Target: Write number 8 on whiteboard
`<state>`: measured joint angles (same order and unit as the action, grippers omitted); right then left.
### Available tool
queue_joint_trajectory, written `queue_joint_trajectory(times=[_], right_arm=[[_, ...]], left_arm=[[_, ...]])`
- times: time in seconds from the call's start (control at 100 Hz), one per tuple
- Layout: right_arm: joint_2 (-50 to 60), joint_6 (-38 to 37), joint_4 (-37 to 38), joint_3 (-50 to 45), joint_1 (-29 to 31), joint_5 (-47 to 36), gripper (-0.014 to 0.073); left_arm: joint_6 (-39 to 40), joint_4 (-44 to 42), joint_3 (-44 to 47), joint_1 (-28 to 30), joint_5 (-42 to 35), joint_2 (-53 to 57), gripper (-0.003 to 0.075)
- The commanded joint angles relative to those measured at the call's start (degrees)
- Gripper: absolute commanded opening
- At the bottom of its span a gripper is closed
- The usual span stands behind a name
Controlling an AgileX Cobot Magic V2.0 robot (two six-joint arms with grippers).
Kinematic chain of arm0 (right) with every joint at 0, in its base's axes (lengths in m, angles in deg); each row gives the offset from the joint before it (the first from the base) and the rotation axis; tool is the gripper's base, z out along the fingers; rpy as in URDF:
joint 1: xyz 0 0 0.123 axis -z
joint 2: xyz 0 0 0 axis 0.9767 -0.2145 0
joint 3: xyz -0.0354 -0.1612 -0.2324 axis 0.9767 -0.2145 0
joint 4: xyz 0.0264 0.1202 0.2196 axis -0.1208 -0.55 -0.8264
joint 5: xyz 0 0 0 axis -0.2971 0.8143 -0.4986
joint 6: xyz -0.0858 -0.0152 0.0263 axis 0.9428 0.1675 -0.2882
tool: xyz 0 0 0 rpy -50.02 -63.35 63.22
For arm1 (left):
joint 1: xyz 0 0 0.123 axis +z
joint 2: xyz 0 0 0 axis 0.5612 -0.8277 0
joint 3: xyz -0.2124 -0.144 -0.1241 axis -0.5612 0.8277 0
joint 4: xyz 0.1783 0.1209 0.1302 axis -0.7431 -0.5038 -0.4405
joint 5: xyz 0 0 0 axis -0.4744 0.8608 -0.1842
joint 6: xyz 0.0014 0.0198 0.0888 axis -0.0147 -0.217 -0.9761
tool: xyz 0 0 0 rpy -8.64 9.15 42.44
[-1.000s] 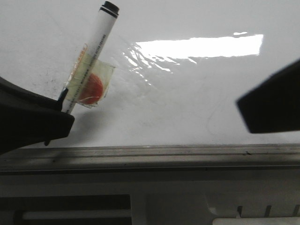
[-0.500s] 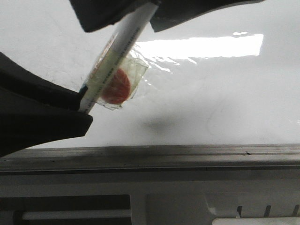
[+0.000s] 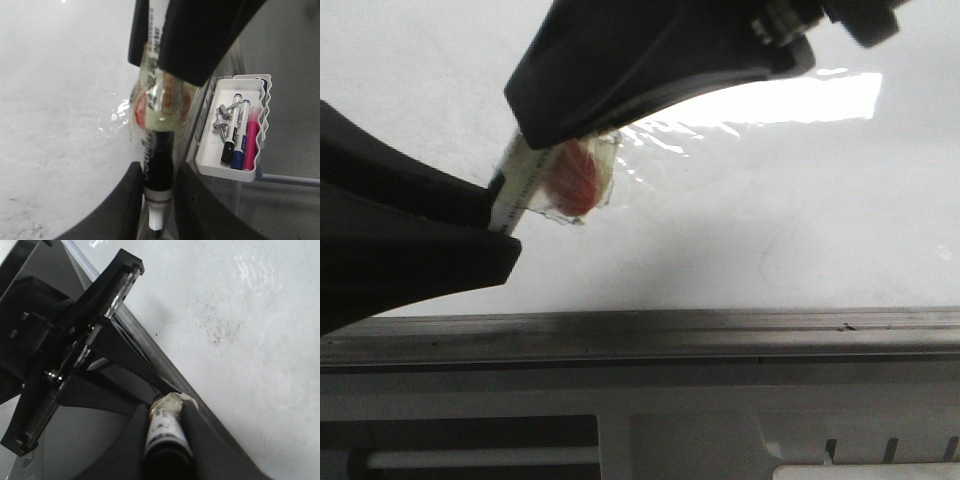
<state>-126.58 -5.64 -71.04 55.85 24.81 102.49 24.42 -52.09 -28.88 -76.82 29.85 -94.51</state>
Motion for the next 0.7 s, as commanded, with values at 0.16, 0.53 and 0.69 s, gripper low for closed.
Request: queue_joint_trajectory(times=[0.16, 0.53, 0.69], right_arm=[[0.9, 0.4, 0.0, 2.1, 0.1, -4.0, -0.0064], [0.9, -1.6, -0.2, 7.4, 3.7, -0.6, -0.0063], [0.7, -1.6, -0.2, 12.8, 8.1, 1.5, -0.0063]], left_arm=[[0.6, 1.2, -1.5, -0.4, -1.2, 2.4, 0.0361], [1.4, 18.8, -1.3, -0.4, 18.6, 25.7, 0.0318], [1.4, 20.3, -1.3, -0.4, 20.9, 31.4, 0.0318]])
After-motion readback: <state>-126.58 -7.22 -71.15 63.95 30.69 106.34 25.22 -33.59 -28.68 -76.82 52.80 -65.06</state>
